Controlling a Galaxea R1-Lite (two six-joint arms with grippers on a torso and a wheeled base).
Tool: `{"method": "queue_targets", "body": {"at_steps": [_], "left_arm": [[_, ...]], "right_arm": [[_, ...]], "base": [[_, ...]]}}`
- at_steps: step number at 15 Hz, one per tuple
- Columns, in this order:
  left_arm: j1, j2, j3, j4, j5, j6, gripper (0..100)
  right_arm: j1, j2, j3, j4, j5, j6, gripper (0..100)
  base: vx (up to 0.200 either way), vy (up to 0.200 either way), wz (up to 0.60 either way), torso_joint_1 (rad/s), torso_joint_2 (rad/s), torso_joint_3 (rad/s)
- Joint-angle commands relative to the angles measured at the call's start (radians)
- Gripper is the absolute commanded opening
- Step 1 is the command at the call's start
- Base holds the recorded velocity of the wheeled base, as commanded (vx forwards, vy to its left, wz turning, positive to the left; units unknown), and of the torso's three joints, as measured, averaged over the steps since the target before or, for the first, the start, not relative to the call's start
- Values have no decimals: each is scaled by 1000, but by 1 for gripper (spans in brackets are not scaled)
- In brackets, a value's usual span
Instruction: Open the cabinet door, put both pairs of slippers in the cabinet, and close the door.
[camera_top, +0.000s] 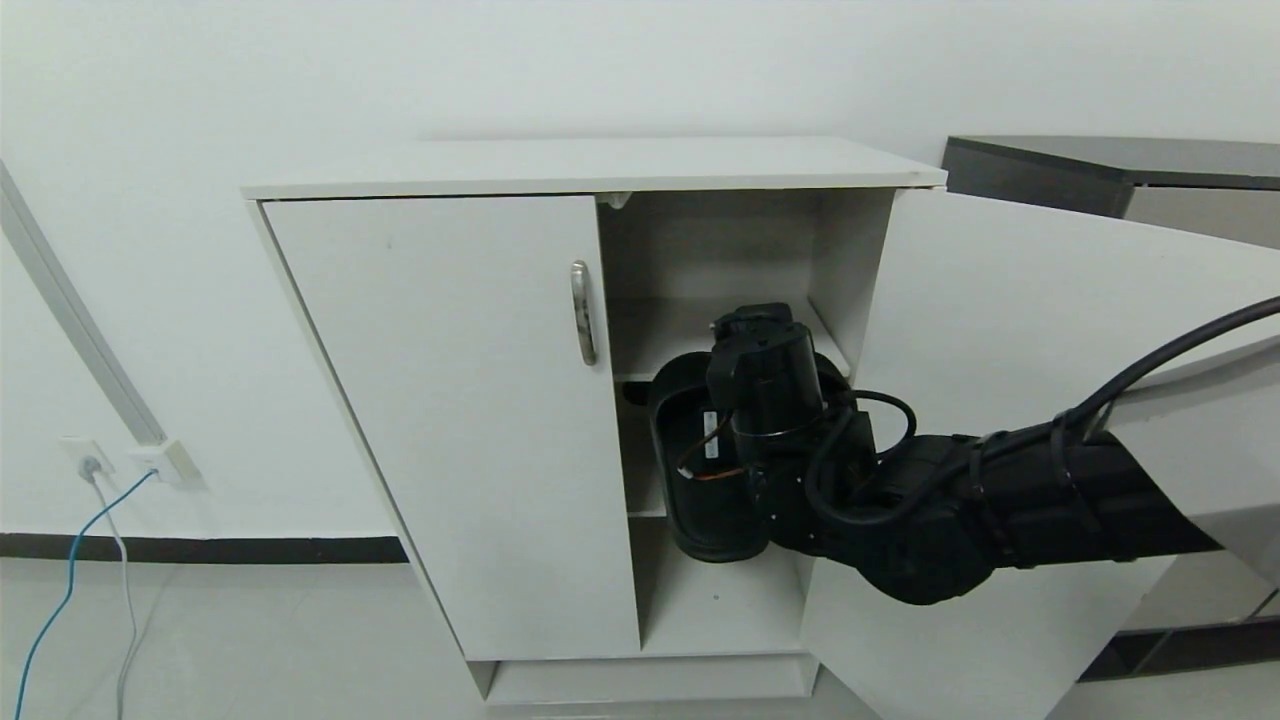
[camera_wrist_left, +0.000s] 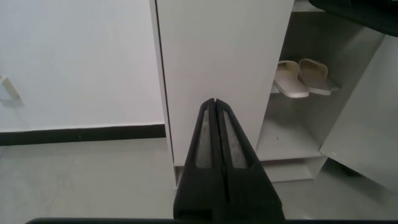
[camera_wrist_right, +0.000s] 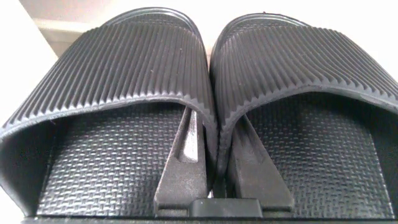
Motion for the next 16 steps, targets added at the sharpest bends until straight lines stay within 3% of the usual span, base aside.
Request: {"method": "queue_targets", "body": {"at_steps": [1,9,16], "left_arm": [[-1,1,0,0,0,0,0],[1,1,0,0,0,0,0],[1,1,0,0,0,0,0]], "right_arm": [[0,-1,-1,-1,0,0,0],[0,-2,-1,-4,2,1,0],[-4,21,-73,12,8,6,0]], "base": [[200,0,0,2,7,2],[200,0,0,2,2,4],[0,0,0,0,0,0]]}}
